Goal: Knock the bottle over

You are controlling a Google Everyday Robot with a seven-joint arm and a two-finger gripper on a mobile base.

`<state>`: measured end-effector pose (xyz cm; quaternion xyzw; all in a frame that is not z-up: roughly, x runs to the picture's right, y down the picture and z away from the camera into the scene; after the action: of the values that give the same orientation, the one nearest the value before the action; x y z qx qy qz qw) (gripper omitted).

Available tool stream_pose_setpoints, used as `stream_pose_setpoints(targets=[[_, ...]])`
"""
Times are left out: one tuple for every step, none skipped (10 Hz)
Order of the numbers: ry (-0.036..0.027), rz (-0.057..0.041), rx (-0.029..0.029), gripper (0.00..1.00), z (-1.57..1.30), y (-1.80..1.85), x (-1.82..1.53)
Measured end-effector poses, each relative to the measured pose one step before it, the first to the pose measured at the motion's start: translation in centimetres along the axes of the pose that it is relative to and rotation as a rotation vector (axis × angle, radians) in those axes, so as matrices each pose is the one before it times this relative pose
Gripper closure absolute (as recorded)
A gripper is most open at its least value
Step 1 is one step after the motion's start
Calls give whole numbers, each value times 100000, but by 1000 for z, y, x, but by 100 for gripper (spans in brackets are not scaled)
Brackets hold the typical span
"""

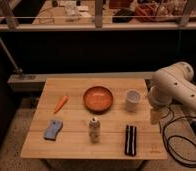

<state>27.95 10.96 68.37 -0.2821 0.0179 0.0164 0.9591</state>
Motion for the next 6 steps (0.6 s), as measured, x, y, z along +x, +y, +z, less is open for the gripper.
stream_pose_setpoints(targets=[[-126, -1910, 359, 20, -111, 376, -743], [-48, -2041, 138, 20, -47, 392, -804], [-221, -2476, 289, 20, -80, 234, -1471], [-188, -1143, 91, 20, -3, 186, -567], [-335, -912, 50, 20, -18, 320, -192], [-605, -1563, 90, 20, -28, 461, -117]])
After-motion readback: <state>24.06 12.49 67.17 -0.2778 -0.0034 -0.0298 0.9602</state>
